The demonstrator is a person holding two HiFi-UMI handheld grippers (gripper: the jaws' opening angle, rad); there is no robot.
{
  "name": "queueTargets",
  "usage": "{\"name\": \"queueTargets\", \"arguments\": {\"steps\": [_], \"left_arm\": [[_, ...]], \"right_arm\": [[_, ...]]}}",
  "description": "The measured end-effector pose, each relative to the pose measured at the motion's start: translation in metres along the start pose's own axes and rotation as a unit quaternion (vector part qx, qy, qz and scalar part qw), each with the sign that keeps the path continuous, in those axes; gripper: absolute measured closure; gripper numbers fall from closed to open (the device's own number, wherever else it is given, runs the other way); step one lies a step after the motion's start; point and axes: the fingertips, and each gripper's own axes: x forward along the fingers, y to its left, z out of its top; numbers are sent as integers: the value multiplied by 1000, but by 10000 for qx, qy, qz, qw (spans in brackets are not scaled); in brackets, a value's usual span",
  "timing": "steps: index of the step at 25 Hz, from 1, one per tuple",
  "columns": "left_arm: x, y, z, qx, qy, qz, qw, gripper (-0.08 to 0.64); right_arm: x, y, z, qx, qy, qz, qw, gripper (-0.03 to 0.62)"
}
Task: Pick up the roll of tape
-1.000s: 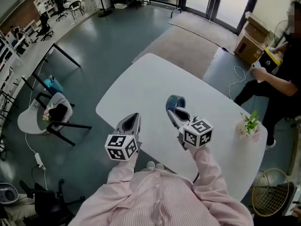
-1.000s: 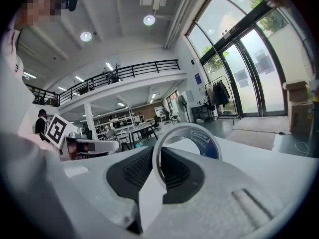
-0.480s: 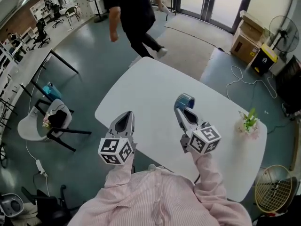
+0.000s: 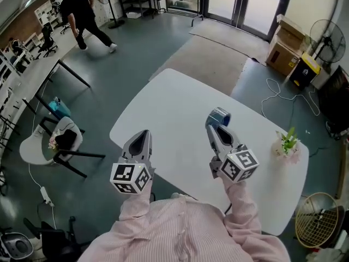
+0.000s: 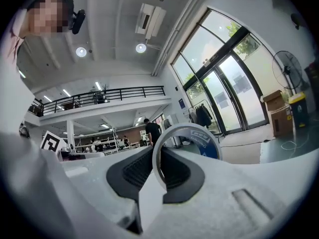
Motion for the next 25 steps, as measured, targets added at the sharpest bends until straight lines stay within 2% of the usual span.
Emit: {"name": "queueTargets", "arguments": {"steps": [25], "left_arm": [[-10,11,-2,24,27,37,10000,560]], "right_arm": [[2,10,-10,-518,161,-140,9984,543]]}}
